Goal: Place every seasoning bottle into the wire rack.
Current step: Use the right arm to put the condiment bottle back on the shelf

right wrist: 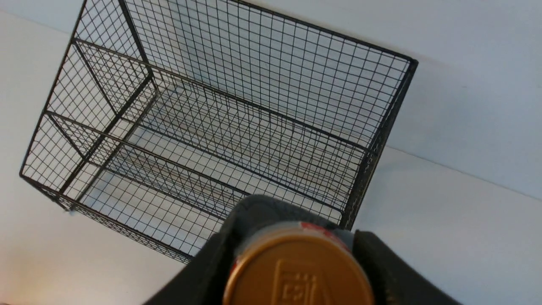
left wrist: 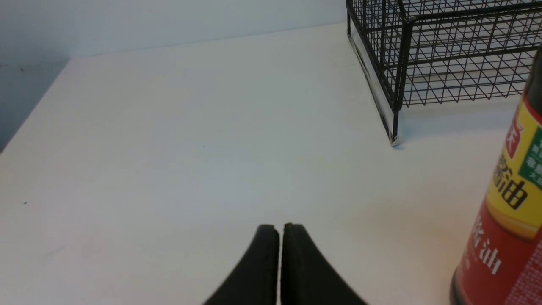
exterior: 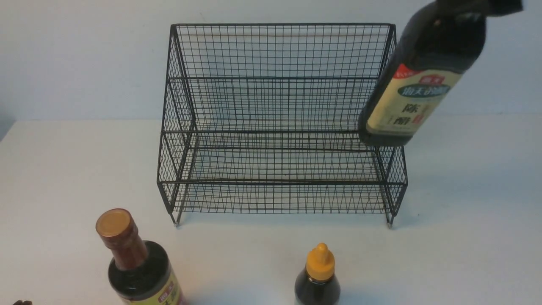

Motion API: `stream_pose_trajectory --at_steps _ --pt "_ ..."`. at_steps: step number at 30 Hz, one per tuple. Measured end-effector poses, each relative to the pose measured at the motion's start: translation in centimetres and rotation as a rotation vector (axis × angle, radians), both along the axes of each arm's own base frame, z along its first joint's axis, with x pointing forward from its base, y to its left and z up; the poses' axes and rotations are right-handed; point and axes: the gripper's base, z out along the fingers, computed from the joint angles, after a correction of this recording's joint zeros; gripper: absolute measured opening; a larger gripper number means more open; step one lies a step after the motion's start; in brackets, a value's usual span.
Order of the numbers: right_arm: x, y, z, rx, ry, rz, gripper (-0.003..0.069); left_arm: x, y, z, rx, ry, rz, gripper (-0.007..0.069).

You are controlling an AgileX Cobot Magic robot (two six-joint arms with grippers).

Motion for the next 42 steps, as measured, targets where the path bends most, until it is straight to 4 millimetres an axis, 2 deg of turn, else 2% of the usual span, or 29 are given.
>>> stream_pose_trajectory --at_steps 1,6,10,21,32,42 --pt "0.1 0.1 -0.1 -0.001 0.002 0.0 0.0331 0.0 0.0 0.0 0.0 0.0 0.0 -0.0004" --pt "3.4 2.0 -3.1 -0.08 0.061 -0.008 0.0331 0.0 0.0 0.0 0.0 0.0 0.0 -0.0004" --pt "4.9 2.6 -4.7 -0.131 0.093 -0.021 0.0331 0.0 0.0 0.0 0.0 0.0 0.0 -0.0004" --pt "7.4 4.4 -8.5 -0.186 0.194 -0.042 0.0331 0.0 0.0 0.0 0.0 0.0 0.0 -0.0004" --pt "8.5 5.0 -10.4 -0.17 0.257 -0.117 0.0331 0.0 0.0 0.0 0.0 0.0 0.0 -0.0004" --pt "8.7 5.0 -10.5 -0.16 0.255 -0.138 0.0331 0.0 0.0 0.0 0.0 0.0 0.0 -0.0004"
